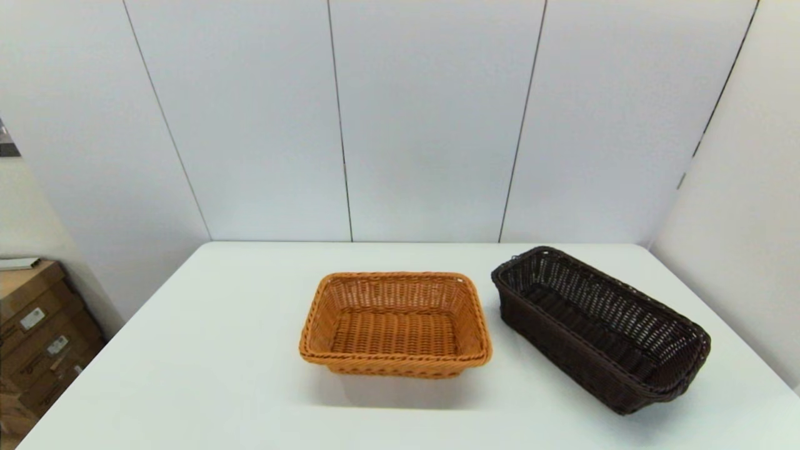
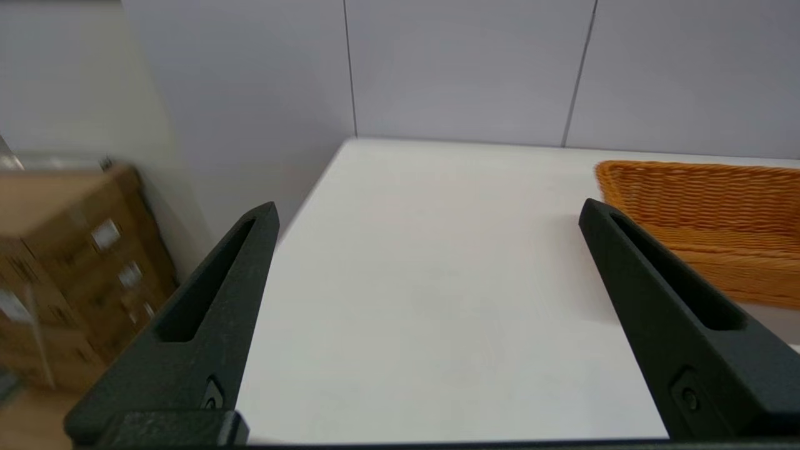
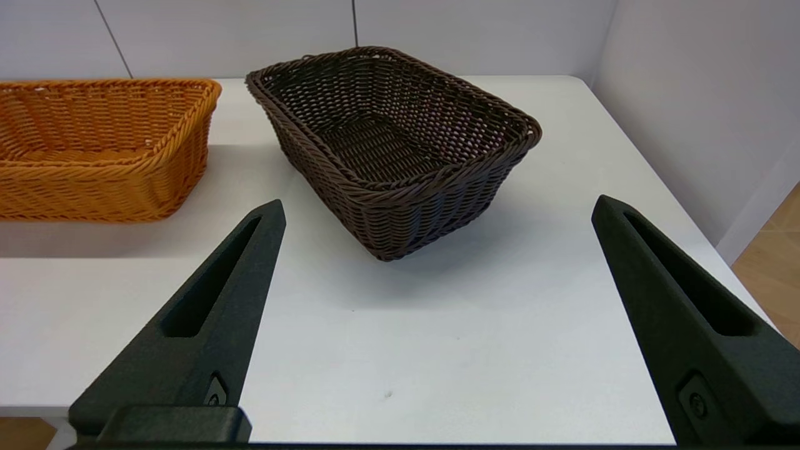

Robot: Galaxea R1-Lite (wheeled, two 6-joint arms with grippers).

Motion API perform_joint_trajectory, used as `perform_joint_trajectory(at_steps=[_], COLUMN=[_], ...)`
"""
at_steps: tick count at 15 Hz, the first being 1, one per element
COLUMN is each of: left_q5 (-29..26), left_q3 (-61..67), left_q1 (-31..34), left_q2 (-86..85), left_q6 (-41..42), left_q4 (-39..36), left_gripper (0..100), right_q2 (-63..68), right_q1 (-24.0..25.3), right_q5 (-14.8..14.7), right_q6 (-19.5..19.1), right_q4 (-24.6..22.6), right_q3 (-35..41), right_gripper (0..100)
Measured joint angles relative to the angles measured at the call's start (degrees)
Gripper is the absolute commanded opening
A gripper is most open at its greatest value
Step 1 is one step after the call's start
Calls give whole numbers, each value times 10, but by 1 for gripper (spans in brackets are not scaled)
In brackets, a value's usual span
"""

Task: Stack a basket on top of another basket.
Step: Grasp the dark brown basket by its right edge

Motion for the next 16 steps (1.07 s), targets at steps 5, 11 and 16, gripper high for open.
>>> perform_joint_trajectory(at_steps=[5,11,16], left_q5=[-72,-60,-60], left_q3=[119,122,122], left_q1=[-1,-1,-1], left_q2=[-12,-13,-13], left_q6=[-4,-61,-60], left_q4=[-69,-58,-59], left_gripper=[100,100,100], right_q2=[0,0,0], right_q1=[0,0,0], right_q5=[0,0,0], right_q6=[0,0,1], right_q4=[0,0,0], right_q3=[0,0,0], right_gripper=[100,100,100])
